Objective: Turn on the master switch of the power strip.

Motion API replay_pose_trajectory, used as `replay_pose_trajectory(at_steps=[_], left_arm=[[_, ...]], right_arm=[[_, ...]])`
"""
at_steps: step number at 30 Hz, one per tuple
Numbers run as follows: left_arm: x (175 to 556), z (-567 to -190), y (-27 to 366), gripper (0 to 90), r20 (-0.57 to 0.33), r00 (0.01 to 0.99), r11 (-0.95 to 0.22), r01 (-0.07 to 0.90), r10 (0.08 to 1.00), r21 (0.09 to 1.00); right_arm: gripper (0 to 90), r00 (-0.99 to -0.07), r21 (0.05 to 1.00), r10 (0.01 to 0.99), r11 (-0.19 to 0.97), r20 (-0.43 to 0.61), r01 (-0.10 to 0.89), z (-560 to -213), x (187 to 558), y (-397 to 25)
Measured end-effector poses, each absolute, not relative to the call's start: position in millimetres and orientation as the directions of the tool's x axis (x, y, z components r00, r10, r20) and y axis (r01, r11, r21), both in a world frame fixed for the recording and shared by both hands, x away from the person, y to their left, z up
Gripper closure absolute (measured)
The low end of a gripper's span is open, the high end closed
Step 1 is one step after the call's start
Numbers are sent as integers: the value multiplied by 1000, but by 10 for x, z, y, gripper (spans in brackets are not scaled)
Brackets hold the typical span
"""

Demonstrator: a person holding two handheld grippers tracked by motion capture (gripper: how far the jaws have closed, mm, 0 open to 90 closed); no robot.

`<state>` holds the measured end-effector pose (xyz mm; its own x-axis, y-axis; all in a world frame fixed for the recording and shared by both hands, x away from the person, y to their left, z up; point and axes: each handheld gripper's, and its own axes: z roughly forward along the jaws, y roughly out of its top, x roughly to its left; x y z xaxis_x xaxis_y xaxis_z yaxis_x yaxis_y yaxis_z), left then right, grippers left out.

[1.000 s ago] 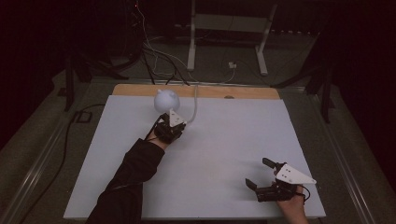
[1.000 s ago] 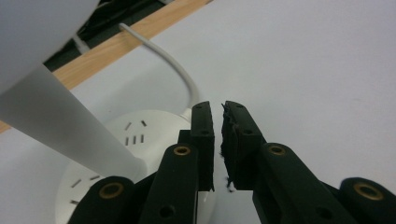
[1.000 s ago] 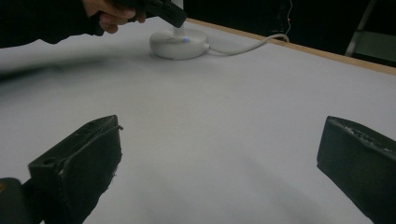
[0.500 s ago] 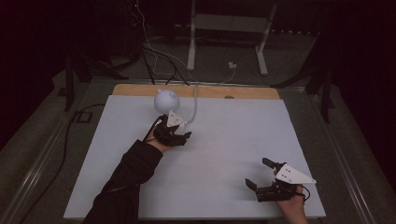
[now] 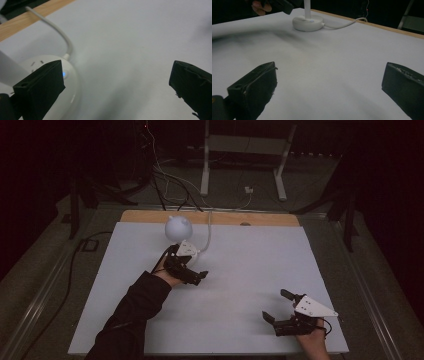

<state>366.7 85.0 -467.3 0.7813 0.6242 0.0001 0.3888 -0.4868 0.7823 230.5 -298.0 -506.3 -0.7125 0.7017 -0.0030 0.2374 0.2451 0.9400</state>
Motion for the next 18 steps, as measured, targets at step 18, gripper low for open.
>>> replay_pose_trajectory(at_steps=[18], left_arm=[[3468, -4608, 1186, 2, -32, 792, -473, 395, 610, 788]], right_arm=[[0, -717, 939, 697, 250, -4, 238, -5061, 2301, -2956]])
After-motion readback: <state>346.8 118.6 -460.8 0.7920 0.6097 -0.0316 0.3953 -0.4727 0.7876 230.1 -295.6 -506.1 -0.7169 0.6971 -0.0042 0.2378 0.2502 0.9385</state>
